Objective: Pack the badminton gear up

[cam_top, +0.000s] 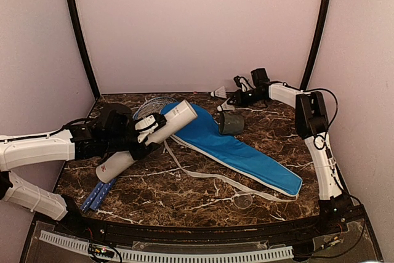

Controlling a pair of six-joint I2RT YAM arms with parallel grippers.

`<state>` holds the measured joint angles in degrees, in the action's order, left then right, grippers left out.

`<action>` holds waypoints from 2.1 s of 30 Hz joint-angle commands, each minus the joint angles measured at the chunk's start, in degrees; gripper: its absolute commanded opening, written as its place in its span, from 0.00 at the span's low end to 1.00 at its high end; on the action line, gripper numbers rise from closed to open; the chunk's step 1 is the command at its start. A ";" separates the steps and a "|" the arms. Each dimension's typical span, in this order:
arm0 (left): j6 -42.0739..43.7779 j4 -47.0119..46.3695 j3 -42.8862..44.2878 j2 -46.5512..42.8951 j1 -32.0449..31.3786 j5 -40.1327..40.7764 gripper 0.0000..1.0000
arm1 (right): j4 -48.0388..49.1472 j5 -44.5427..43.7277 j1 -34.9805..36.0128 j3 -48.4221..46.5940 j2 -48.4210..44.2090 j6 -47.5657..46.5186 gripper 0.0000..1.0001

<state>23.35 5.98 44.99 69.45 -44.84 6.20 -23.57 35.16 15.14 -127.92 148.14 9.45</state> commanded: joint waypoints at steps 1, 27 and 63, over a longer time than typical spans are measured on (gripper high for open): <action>0.68 -1.29 0.97 -0.81 0.06 -0.66 0.58 | 2.03 1.37 -0.20 -1.94 1.06 0.29 0.21; -0.34 0.21 1.87 -1.71 -0.71 -4.37 0.58 | 15.90 0.12 1.16 33.59 -39.08 2.67 0.00; 0.49 1.21 2.02 -0.64 -5.96 -3.59 0.58 | 9.97 15.48 20.29 56.00 -66.51 7.50 0.00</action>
<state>23.38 7.57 45.06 69.32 -50.43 2.44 -17.45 47.09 34.89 -72.88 84.23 14.87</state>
